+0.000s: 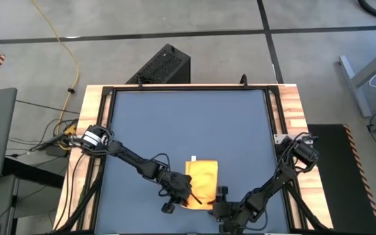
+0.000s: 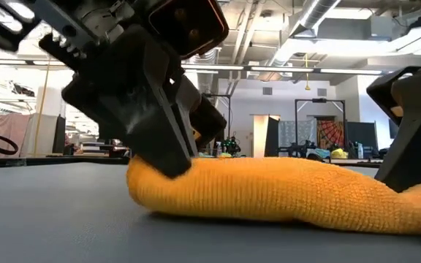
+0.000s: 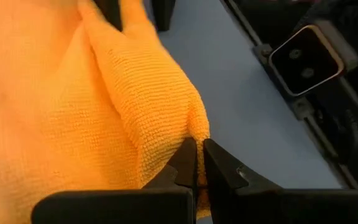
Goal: Roll towel into tight, uniform cylinder
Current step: Roll the orange towel
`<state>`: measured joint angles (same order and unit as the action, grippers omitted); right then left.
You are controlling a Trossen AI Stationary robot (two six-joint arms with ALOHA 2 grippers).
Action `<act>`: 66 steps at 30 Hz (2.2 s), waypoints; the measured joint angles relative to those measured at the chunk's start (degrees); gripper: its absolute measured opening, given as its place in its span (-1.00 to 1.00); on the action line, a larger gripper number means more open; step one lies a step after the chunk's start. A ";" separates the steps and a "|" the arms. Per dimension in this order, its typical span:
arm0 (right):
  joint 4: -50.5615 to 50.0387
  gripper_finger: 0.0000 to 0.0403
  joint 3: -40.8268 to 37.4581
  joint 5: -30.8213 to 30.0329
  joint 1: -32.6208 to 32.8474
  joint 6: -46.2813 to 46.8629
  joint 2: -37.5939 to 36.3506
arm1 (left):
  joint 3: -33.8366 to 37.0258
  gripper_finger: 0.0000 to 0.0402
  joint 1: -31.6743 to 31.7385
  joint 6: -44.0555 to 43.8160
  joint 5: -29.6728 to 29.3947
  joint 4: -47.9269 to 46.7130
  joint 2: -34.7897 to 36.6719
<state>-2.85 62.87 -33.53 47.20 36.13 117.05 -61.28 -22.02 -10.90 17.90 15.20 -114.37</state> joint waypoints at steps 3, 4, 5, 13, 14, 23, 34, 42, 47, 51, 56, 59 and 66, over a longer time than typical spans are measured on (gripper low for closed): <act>-0.18 -0.23 0.01 -0.07 0.22 4.91 -0.27 | 0.07 -1.00 0.00 -0.91 1.91 2.16 0.75; -0.18 -0.32 0.10 -0.06 0.32 6.39 -0.31 | 0.07 -1.00 -0.01 -0.99 2.11 2.24 1.30; -0.27 -0.43 0.26 -0.10 0.36 7.42 -0.31 | 0.06 -1.00 0.00 -1.46 2.23 2.46 1.73; -0.59 -0.92 0.87 -0.21 1.26 17.78 -0.22 | 0.02 -1.00 0.62 -4.08 3.30 0.28 2.06; -0.75 -0.90 0.87 -0.21 1.26 20.21 -0.22 | 0.02 -1.00 0.66 -4.69 3.56 -0.15 2.06; -1.94 -0.92 0.72 7.84 -0.51 27.60 -6.44 | 0.21 -1.00 0.70 -11.56 5.81 -5.66 1.82; -0.02 -0.92 -5.01 20.99 -7.73 38.12 -10.08 | 0.59 -1.00 1.85 -19.49 5.62 -9.49 1.84; 0.19 -0.91 -7.72 21.76 -9.12 41.96 -10.21 | 0.73 -0.83 5.92 -13.89 3.84 -11.91 1.84; 0.34 -0.91 -8.84 21.92 -9.72 42.47 -10.21 | 0.76 -0.74 8.55 -9.62 7.32 -13.88 2.23; -0.01 -0.91 -9.66 21.78 -9.92 43.39 -10.17 | 0.94 -0.73 9.05 -6.52 6.16 -17.54 4.25; -0.89 -0.91 -9.75 21.13 -10.71 43.53 -10.14 | 0.93 -0.73 9.01 0.47 4.53 -20.67 6.61; -0.90 -0.91 -9.75 21.65 -11.00 43.12 -10.12 | 0.85 -0.73 8.38 3.84 2.25 -23.44 8.86; -0.60 -0.91 -9.79 21.63 -11.30 43.40 -10.08 | 0.75 -0.73 3.79 7.02 -7.74 -10.40 14.40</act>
<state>-3.45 53.08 -11.90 35.90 79.53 106.98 -60.52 -18.23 -3.88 10.16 4.81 -99.98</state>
